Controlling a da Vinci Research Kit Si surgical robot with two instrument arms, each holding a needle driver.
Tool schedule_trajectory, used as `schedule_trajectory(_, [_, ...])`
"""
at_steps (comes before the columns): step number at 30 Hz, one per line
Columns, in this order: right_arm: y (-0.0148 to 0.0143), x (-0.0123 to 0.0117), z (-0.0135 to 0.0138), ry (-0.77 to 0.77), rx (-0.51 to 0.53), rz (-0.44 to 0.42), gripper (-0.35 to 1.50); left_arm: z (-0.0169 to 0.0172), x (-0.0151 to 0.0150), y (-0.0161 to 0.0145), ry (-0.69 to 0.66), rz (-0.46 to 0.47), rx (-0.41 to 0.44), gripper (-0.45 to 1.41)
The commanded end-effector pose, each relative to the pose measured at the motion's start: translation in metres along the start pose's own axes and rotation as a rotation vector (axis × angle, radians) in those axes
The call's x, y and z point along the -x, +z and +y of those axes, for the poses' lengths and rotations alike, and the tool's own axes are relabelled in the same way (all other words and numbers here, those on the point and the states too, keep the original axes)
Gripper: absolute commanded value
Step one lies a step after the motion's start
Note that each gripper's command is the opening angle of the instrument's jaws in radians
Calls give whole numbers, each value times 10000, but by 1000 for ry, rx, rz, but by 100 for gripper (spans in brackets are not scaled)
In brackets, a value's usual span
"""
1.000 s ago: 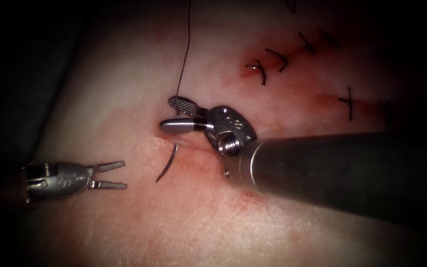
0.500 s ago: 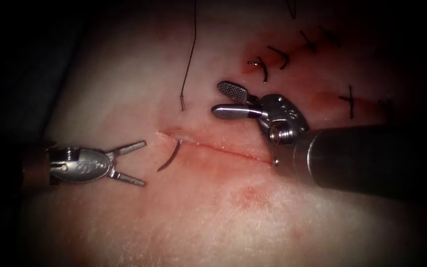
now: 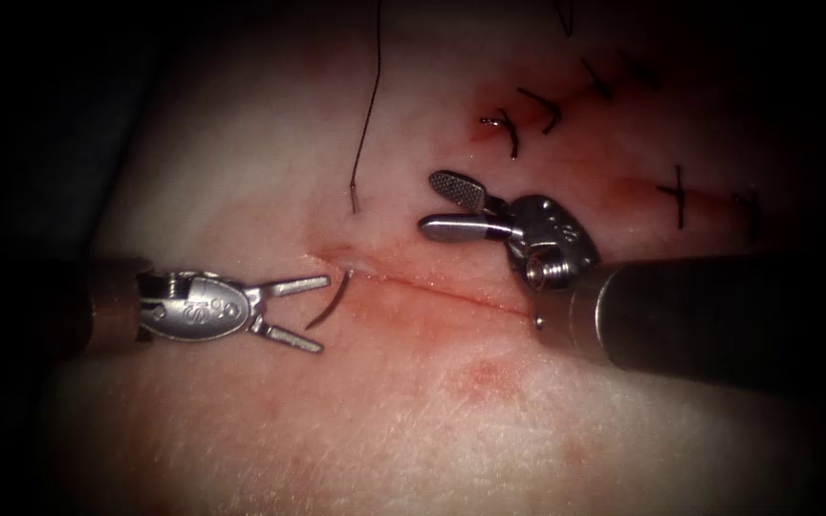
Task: Wound Closure
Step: Pull needle the rest of the way through skin with left gripper
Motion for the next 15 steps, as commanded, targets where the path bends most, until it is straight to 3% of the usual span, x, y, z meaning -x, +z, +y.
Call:
schedule_trajectory(1, [6, 13, 3, -3, -1, -8, 69, 1, 5, 9, 0, 4, 2, 29])
schedule_trajectory(9, [6, 25, 5, -16, 7, -10, 66, -2, 7, 14, 6, 20, 11, 12])
schedule_trajectory(12, [6, 26, 5, -18, 7, -9, 64, -3, 7, 17, 7, 23, 11, -1])
schedule_trajectory(15, [6, 26, 4, -18, 7, -9, 62, -5, 9, 19, 7, 26, 12, -28])
